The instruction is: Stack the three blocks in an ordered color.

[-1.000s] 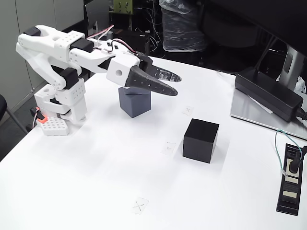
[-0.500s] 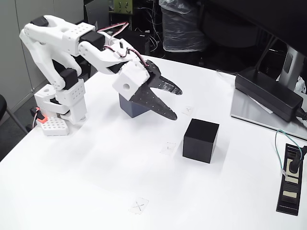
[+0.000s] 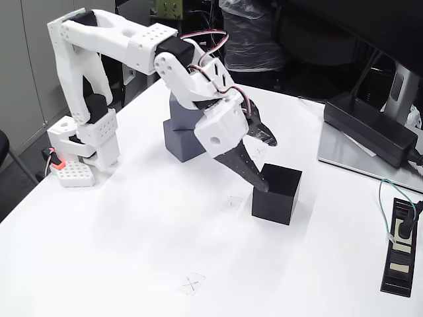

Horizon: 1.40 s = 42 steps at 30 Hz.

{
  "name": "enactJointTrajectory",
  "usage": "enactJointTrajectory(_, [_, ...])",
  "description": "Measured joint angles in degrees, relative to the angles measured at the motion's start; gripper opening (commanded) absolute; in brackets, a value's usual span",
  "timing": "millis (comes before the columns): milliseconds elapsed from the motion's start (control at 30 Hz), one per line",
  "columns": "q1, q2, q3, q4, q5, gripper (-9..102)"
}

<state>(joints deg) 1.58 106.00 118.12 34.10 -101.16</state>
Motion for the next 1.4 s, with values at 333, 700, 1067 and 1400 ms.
enactJointTrajectory(333, [-7.9,-4.5,-0.8,0.4,3.2,41])
enactJointTrajectory(700, [-2.8,-9.5,-8.4,0.5,3.5,41])
enactJointTrajectory(1067, [-2.6,-12.7,-8.5,0.5,3.5,41])
enactJointTrajectory(1400, [-2.3,-12.9,-5.4,0.5,3.5,41])
